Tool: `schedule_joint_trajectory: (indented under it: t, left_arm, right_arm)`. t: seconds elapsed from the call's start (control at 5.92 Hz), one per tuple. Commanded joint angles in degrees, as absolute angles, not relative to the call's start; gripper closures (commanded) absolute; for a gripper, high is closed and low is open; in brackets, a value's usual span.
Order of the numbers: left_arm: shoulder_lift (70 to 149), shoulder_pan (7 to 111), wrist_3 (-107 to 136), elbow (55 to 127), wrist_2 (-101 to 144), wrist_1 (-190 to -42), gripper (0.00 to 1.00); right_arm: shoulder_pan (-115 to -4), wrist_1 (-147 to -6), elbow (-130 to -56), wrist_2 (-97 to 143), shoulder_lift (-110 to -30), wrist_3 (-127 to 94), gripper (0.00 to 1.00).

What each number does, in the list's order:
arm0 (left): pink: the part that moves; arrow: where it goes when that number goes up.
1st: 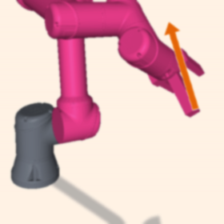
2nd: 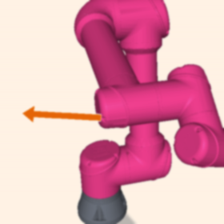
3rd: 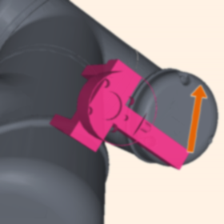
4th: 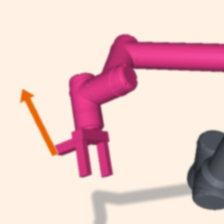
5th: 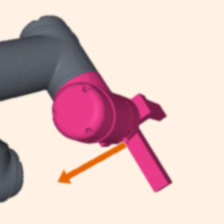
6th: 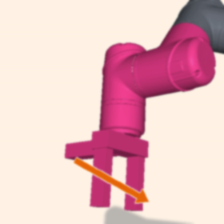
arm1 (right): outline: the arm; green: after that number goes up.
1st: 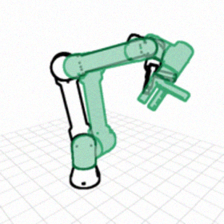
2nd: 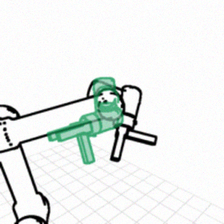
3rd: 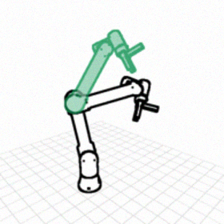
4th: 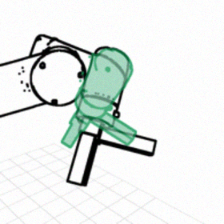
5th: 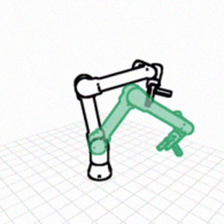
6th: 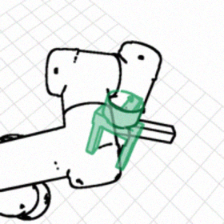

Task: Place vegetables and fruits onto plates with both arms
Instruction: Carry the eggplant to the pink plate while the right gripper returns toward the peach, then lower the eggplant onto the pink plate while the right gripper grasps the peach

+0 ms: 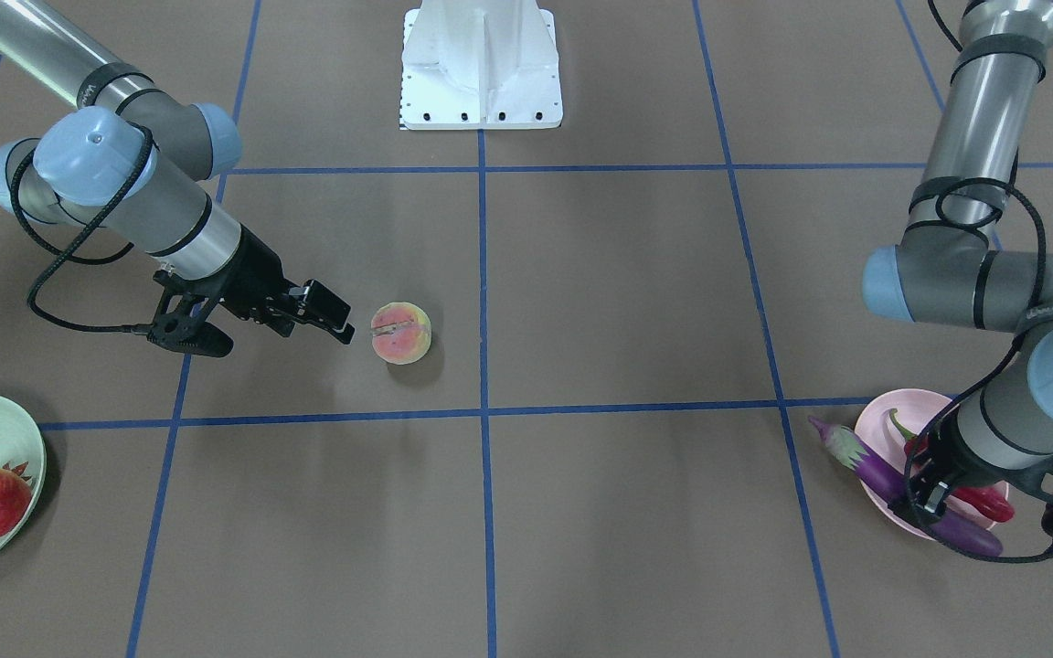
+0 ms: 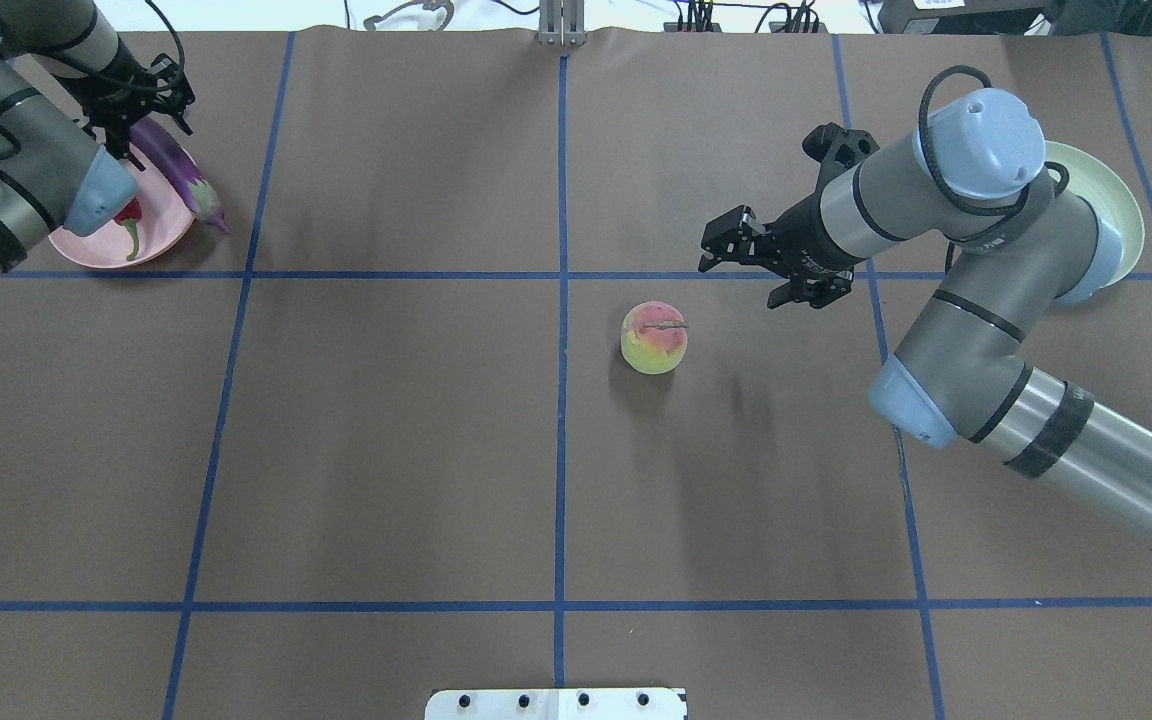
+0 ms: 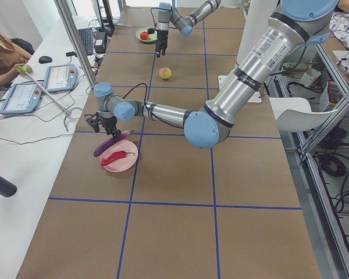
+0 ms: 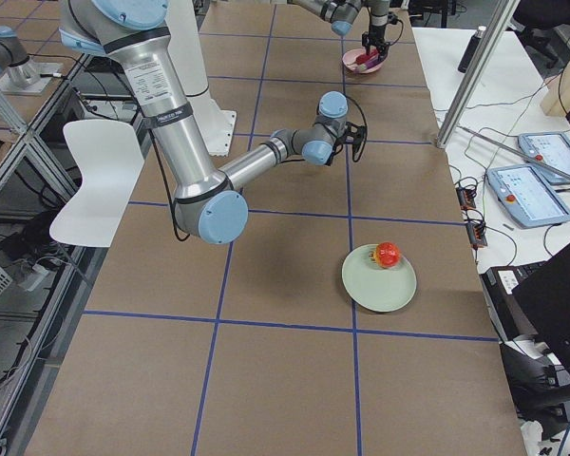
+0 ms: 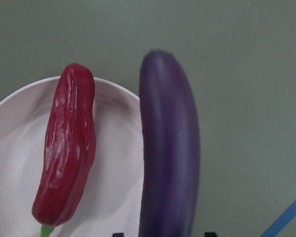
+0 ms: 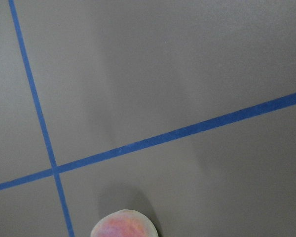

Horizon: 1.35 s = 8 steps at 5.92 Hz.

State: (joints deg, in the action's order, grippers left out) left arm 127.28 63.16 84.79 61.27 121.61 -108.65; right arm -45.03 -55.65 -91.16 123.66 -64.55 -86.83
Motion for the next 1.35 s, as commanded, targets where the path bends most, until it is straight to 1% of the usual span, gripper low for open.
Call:
schedule_joint_trajectory:
  t: [0.0, 0.34, 0.51, 0.85, 1.18]
  left_arm:
    - [127.09, 63.19, 84.72, 63.44, 123.21, -108.37, 0.00]
    - [127.09, 63.19, 85.60, 64.42, 126.30, -108.28, 0.00]
    - [127.00, 63.19, 85.69, 64.68, 126.21, -108.28, 0.00]
    - [127.00, 63.11, 86.66, 65.30, 126.04, -108.28, 0.00]
    - [127.00, 63.02, 86.66, 65.65, 126.12, -108.19, 0.00]
  right_arm:
    - [-44.48, -55.81, -91.06, 123.49, -64.51, -87.45, 0.00]
    - [-40.80, -55.90, -90.44, 118.68, -63.55, -91.55, 0.00]
    - [-39.13, -56.94, -90.44, 114.56, -62.07, -101.85, 0.00]
    - [-35.00, -56.95, -90.26, 109.10, -62.05, -104.66, 0.00]
    - [-33.76, -56.69, -89.56, 107.32, -61.70, -107.40, 0.00]
